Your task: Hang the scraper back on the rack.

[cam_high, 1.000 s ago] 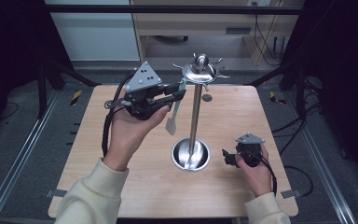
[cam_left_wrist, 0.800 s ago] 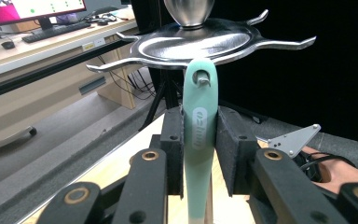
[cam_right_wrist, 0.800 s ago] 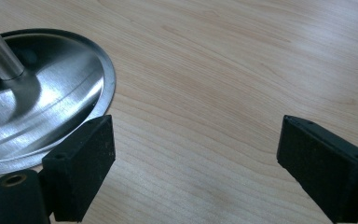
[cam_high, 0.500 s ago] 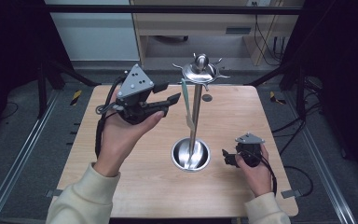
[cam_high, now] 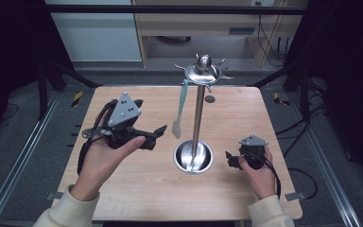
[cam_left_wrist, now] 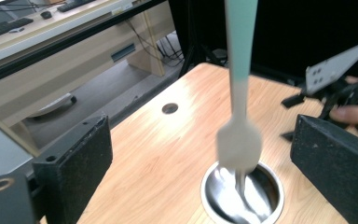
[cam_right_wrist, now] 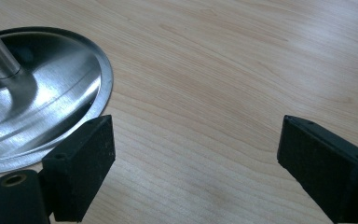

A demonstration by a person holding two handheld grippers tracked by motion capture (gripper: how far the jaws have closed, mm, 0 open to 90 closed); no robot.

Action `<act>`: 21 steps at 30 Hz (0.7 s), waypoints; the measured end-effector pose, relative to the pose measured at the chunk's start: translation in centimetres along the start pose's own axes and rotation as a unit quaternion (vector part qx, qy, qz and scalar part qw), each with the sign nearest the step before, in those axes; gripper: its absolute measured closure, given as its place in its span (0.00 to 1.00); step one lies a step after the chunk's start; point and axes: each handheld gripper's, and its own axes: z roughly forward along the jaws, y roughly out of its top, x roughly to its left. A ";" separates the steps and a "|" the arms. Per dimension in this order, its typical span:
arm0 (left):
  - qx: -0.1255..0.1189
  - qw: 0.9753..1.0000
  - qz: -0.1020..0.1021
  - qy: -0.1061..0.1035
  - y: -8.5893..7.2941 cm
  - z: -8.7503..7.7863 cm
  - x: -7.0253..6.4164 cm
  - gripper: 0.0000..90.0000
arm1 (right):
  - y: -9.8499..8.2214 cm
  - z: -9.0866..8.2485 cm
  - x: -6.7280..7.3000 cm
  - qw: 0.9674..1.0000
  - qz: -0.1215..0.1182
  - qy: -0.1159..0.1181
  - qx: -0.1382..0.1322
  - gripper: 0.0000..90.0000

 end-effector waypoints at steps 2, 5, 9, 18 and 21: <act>0.004 1.000 0.002 0.008 -0.6 0.0 0.1 0.05 | 0.0 0.0 0.0 1.000 0.000 -0.001 0.001 0.13; 0.003 1.000 -0.003 0.002 -1.3 0.1 0.2 0.04 | 0.0 0.0 0.0 1.000 -0.001 -0.001 0.001 0.13; 0.007 1.000 0.006 0.010 -2.2 0.3 0.1 0.04 | 0.0 -0.1 -0.1 1.000 0.001 -0.003 -0.001 0.13; 0.031 0.999 0.014 0.019 -4.8 0.0 -0.1 0.03 | -0.1 -0.1 -0.1 1.000 0.002 -0.003 -0.003 0.13; 0.039 0.999 0.008 0.015 -6.0 0.2 -0.2 0.03 | -0.1 -0.2 -0.1 1.000 0.004 -0.005 -0.002 0.13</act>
